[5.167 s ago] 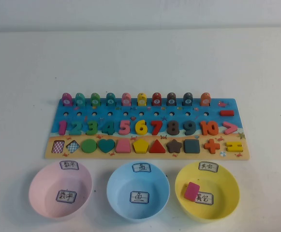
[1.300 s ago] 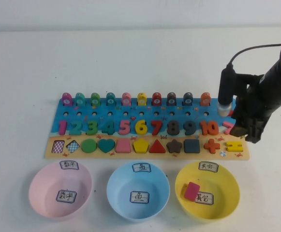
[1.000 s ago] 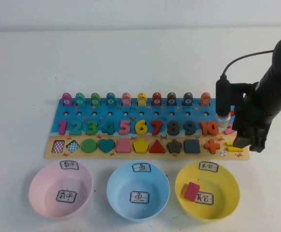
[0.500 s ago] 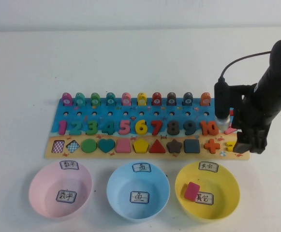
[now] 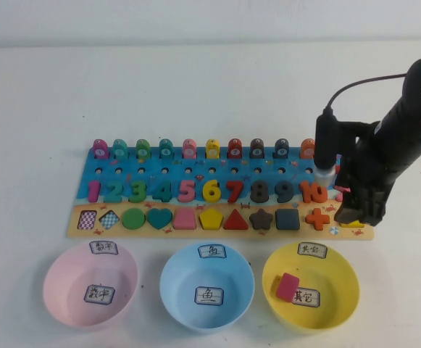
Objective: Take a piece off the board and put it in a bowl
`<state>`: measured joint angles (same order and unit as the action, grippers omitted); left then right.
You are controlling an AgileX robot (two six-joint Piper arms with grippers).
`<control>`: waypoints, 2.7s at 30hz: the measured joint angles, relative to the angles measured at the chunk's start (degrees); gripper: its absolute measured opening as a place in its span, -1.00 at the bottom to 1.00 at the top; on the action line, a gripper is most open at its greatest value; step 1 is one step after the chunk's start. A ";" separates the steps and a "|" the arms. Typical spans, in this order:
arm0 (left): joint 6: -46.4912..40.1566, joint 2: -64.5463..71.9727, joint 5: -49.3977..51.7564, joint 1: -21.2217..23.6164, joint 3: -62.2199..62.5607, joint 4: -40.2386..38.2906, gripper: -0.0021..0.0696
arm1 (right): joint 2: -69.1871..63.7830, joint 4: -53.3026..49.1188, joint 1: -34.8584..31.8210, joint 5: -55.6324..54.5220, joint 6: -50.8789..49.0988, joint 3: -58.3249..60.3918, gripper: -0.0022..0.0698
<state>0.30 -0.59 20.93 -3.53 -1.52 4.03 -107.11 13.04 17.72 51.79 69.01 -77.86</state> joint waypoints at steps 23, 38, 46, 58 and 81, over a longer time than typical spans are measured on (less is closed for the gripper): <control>0.00 0.00 0.00 0.00 0.00 0.00 -0.96 | -1.02 -2.93 0.00 1.23 2.59 0.00 0.39; 0.00 0.00 0.00 0.00 0.00 0.00 -0.96 | -2.07 -2.84 -0.11 1.34 2.80 0.70 0.39; 0.00 0.00 0.00 0.00 0.00 0.00 -0.96 | -3.20 -2.84 -0.23 0.20 2.80 0.78 0.39; 0.00 0.00 0.00 0.00 0.00 0.00 -0.96 | -4.61 -2.95 -0.94 -0.74 2.80 0.92 0.39; 0.00 0.00 0.00 0.00 0.00 0.00 -0.96 | -2.86 -2.00 -1.54 -1.30 2.80 0.92 0.39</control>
<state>0.30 -0.59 20.93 -3.53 -1.52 4.03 -109.96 11.04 16.18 50.49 71.81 -76.95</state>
